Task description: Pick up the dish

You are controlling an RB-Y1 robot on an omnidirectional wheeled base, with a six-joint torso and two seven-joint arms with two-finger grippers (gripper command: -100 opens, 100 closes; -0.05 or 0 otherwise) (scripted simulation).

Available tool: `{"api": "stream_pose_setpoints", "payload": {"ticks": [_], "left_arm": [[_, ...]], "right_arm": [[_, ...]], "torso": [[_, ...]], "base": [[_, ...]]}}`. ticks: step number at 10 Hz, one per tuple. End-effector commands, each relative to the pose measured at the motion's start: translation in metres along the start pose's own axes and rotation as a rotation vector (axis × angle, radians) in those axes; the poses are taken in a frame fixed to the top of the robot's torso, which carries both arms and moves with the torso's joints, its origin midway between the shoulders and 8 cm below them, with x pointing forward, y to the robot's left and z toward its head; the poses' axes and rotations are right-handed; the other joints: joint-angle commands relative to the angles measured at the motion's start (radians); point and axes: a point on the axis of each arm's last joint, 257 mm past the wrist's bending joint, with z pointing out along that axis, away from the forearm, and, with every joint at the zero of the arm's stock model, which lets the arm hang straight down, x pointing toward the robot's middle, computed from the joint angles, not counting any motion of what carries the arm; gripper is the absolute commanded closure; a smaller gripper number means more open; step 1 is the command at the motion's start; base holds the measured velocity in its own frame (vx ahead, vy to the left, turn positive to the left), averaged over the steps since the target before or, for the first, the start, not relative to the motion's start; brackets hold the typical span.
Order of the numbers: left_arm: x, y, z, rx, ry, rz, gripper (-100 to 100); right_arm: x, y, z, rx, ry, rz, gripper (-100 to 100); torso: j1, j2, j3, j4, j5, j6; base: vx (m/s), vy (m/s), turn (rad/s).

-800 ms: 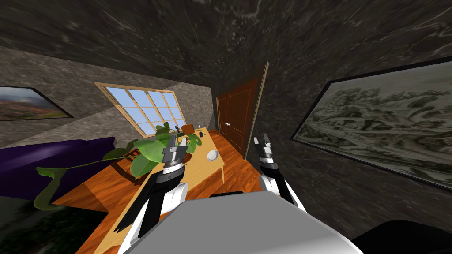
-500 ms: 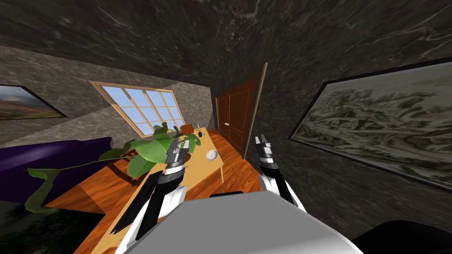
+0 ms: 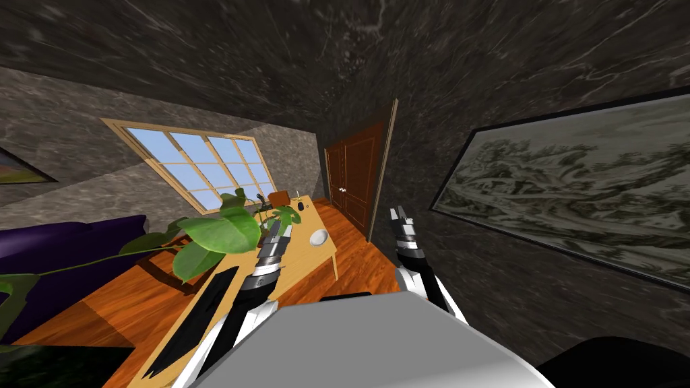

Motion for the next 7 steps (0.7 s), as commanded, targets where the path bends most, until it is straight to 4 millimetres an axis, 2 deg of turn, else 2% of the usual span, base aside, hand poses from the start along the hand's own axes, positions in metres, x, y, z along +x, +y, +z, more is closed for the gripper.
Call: {"api": "stream_pose_setpoints", "payload": {"ticks": [1, 2, 3, 7], "left_arm": [[-0.004, 0.027, -0.013, -0.074, 0.015, -0.001, -100], [-0.006, 0.042, -0.023, -0.121, 0.023, -0.002, -100], [-0.007, 0.045, -0.024, -0.125, 0.023, -0.002, -100], [-0.022, 0.119, -0.079, -0.355, 0.043, -0.007, -100]], "right_arm": [[0.0, 0.0, 0.0, 0.0, 0.0, 0.0, 0], [0.0, 0.0, 0.0, 0.0, 0.0, 0.0, 0], [0.0, 0.0, 0.0, 0.0, 0.0, 0.0, 0], [0.0, 0.0, 0.0, 0.0, 0.0, 0.0, 0]], "torso": [[0.0, 0.0, 0.0, 0.0, 0.0, 0.0], [0.0, 0.0, 0.0, 0.0, 0.0, 0.0], [0.001, -0.001, 0.0, 0.0, 0.0, 0.0], [0.001, -0.002, -0.001, 0.0, 0.0, 0.0]], "base": [[0.007, -0.029, -0.159], [0.011, -0.024, -0.148], [0.008, -0.012, -0.046], [0.026, -0.02, -0.186]]}}
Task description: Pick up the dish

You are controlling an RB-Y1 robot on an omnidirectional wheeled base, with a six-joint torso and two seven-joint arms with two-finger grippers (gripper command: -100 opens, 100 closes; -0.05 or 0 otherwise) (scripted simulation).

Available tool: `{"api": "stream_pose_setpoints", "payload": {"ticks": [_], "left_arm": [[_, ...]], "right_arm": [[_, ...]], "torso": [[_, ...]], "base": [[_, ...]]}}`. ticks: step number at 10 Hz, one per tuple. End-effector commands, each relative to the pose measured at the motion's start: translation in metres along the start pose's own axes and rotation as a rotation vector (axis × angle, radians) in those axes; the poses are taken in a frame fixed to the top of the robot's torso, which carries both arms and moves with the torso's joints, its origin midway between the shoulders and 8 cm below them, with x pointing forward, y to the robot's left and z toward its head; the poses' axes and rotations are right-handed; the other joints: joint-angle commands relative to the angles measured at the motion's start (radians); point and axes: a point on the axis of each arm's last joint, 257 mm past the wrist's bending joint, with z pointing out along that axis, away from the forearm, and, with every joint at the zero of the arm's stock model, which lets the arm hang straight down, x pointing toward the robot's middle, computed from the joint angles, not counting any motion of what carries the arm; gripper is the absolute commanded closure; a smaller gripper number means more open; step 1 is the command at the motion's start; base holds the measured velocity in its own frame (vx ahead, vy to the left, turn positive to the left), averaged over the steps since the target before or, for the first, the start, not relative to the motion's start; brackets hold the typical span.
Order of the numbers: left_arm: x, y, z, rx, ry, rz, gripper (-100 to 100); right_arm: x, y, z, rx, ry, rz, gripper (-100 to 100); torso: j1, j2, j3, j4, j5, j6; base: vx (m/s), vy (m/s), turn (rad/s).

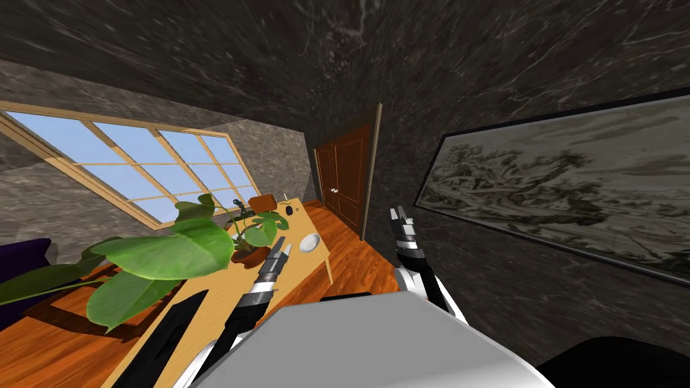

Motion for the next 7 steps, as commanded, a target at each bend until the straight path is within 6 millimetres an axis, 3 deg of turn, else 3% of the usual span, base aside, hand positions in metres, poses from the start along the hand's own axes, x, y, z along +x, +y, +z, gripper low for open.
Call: {"api": "stream_pose_setpoints", "payload": {"ticks": [1, 2, 3, 4, 5, 7], "left_arm": [[-0.008, 0.035, -0.017, -0.1, 0.003, -0.003, -100], [-0.014, 0.059, -0.03, -0.165, 0.002, -0.005, -100], [-0.014, 0.059, -0.03, -0.165, 0.002, -0.005, -100], [-0.02, 0.08, -0.043, -0.225, 0.001, -0.007, -100], [-0.02, 0.081, -0.044, -0.228, 0.0, -0.007, -100], [-0.034, 0.12, -0.075, -0.348, -0.007, -0.01, -100]], "right_arm": [[0.0, 0.0, 0.0, 0.0, 0.0, 0.0, 0], [0.0, 0.0, 0.0, 0.0, 0.0, 0.0, 0], [0.0, 0.0, 0.0, 0.0, 0.0, 0.0, 0], [0.0, 0.0, 0.0, 0.0, 0.0, 0.0, 0], [0.0, 0.0, 0.0, 0.0, 0.0, 0.0, 0], [0.0, 0.0, 0.0, 0.0, 0.0, 0.0, 0]], "torso": [[0.0, 0.0, 0.0, 0.0, 0.0, 0.0], [0.0, -0.001, 0.0, 0.0, 0.0, 0.0], [-0.001, -0.002, -0.001, 0.0, 0.0, 0.0], [0.0, -0.001, -0.001, 0.0, 0.0, -0.001], [0.0, 0.0, 0.0, 0.0, 0.0, 0.0], [0.0, 0.0, 0.0, 0.0, 0.0, 0.0]], "base": [[0.053, -0.03, -0.267], [0.074, -0.028, -0.242], [0.044, -0.01, -0.052], [0.032, -0.017, -0.144], [0.026, -0.011, -0.098], [0.046, -0.01, -0.248]]}}
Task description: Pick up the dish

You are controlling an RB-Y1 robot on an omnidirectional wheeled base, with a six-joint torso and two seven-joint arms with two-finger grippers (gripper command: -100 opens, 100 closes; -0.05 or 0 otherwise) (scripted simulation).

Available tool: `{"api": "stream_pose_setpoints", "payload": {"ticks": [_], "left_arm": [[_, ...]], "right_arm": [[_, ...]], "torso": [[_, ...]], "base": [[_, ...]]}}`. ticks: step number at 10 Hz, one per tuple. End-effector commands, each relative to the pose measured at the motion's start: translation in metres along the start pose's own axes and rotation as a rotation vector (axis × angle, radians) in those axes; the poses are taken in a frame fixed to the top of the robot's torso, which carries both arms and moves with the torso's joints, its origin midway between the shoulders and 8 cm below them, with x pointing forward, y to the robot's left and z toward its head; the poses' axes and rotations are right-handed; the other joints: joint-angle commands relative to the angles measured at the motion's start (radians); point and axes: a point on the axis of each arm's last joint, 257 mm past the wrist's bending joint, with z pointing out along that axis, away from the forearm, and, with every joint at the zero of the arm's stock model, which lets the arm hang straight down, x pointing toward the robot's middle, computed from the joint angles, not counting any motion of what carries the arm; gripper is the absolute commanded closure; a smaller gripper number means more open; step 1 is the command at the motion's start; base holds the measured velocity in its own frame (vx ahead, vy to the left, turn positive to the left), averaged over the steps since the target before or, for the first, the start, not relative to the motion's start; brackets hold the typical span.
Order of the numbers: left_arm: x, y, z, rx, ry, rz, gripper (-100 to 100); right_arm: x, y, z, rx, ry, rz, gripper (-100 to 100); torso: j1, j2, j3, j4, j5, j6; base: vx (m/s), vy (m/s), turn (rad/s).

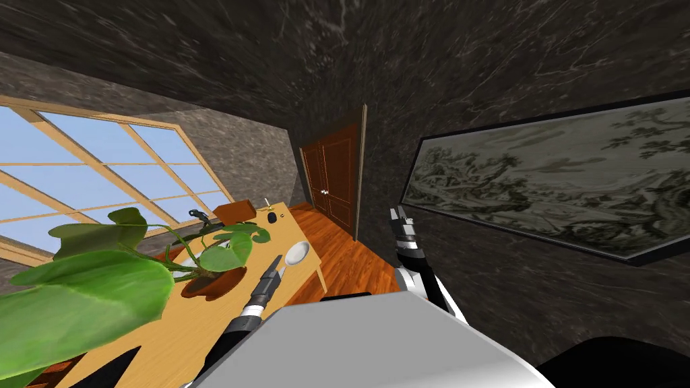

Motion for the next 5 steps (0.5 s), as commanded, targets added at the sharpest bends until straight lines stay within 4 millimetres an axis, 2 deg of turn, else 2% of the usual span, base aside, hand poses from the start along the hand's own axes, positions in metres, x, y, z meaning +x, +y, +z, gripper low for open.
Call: {"api": "stream_pose_setpoints", "payload": {"ticks": [1, 2, 3, 4, 5], "left_arm": [[-0.014, 0.035, -0.017, -0.094, -0.008, -0.003, -100], [-0.015, 0.038, -0.018, -0.102, -0.01, -0.003, -100], [-0.023, 0.058, -0.03, -0.158, -0.015, -0.004, -100], [-0.031, 0.079, -0.042, -0.215, -0.023, -0.004, -100], [-0.032, 0.082, -0.044, -0.221, -0.025, -0.004, -100]], "right_arm": [[0.0, 0.0, 0.0, 0.0, 0.0, 0.0, 0], [0.0, 0.0, 0.0, 0.0, 0.0, 0.0, 0], [0.0, 0.0, 0.0, 0.0, 0.0, 0.0, 0], [0.0, 0.0, 0.0, 0.0, 0.0, 0.0, 0], [0.0, 0.0, 0.0, 0.0, 0.0, 0.0, 0]], "torso": [[0.0, 0.0, 0.0, 0.0, 0.0, 0.0], [-0.001, -0.001, -0.001, 0.0, 0.0, 0.0], [-0.001, 0.0, 0.0, 0.0, 0.0, -0.001], [-0.002, 0.0, 0.0, 0.0, 0.0, 0.0], [-0.001, -0.001, -0.001, 0.0, 0.0, 0.0]], "base": [[0.075, -0.021, -0.292], [0.057, -0.02, -0.048], [0.048, -0.034, -0.137], [0.074, -0.029, -0.312], [0.055, -0.007, -0.087]]}}
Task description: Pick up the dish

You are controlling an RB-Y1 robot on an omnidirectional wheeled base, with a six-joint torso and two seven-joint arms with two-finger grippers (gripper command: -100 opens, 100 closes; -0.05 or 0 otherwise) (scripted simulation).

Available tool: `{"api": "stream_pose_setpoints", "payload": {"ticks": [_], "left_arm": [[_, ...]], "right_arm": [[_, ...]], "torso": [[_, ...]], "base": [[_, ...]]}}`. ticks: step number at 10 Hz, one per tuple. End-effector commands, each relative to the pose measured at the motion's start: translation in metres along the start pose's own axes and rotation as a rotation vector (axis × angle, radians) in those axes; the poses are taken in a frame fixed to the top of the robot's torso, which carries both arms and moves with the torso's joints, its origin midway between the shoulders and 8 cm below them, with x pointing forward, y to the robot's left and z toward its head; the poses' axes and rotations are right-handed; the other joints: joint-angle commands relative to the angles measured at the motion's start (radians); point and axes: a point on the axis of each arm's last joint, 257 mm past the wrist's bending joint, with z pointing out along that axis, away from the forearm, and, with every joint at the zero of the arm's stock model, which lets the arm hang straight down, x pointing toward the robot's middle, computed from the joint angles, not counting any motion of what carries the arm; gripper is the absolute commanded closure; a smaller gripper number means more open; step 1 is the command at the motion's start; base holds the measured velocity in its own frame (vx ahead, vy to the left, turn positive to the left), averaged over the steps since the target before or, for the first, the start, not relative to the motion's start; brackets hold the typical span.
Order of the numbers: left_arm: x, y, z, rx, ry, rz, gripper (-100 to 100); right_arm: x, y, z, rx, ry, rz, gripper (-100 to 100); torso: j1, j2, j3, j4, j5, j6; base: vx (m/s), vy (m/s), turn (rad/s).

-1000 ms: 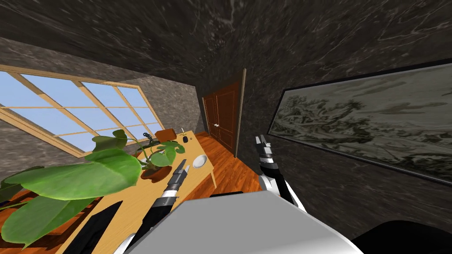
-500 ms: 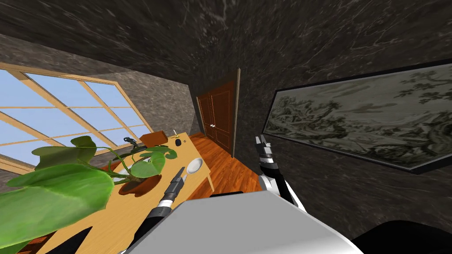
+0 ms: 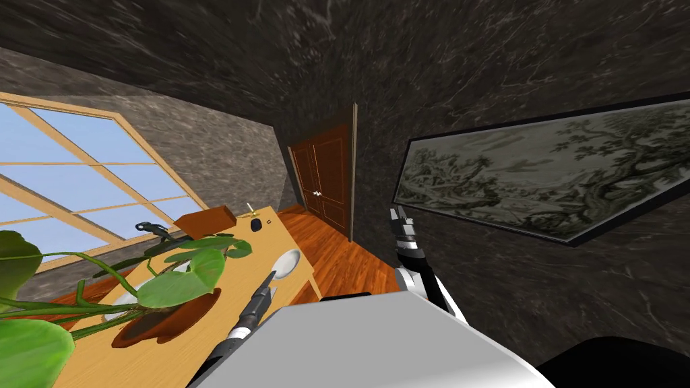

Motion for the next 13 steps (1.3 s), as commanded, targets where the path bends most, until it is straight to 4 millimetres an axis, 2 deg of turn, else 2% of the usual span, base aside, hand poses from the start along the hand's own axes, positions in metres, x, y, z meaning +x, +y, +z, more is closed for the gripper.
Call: {"api": "stream_pose_setpoints", "payload": {"ticks": [1, 5, 6, 10, 11, 12, 13], "left_arm": [[-0.014, 0.025, -0.016, -0.07, -0.011, 0.0, -100], [-0.053, 0.104, -0.062, -0.286, -0.051, 0.013, -100], [-0.053, 0.104, -0.062, -0.286, -0.051, 0.013, -100], [-0.091, 0.16, -0.11, -0.466, -0.09, 0.04, -100], [-0.107, 0.18, -0.131, -0.539, -0.107, 0.053, -100], [-0.113, 0.189, -0.14, -0.571, -0.114, 0.059, -100], [-0.113, 0.189, -0.14, -0.571, -0.114, 0.059, -100]], "right_arm": [[0.0, 0.0, 0.0, 0.0, 0.0, 0.0, 0], [0.0, 0.0, 0.0, 0.0, 0.0, 0.0, 0], [0.0, 0.0, 0.0, 0.0, 0.0, 0.0, 0], [0.0, 0.0, 0.0, 0.0, 0.0, 0.0, 0], [0.0, 0.0, 0.0, 0.0, 0.0, 0.0, 0], [0.0, 0.0, 0.0, 0.0, 0.0, 0.0, 0], [0.0, 0.0, 0.0, 0.0, 0.0, 0.0, 0]], "torso": [[0.0, 0.0, 0.0, 0.0, 0.0, 0.0], [-0.001, -0.001, 0.0, 0.0, 0.0, 0.001], [0.0, -0.001, -0.001, 0.0, 0.0, 0.001], [0.001, -0.001, 0.0, 0.0, 0.0, 0.001], [0.002, -0.001, 0.0, 0.0, 0.0, 0.0], [0.005, -0.002, -0.001, 0.0, 0.001, 0.001], [0.006, -0.002, -0.001, 0.0, 0.001, 0.001]], "base": [[0.045, -0.017, -0.143], [0.076, -0.02, -0.258], [0.054, 0.002, -0.066], [0.063, 0.011, -0.198], [0.095, 0.077, -0.333], [0.092, 0.087, -0.317], [0.068, 0.054, -0.055]]}}
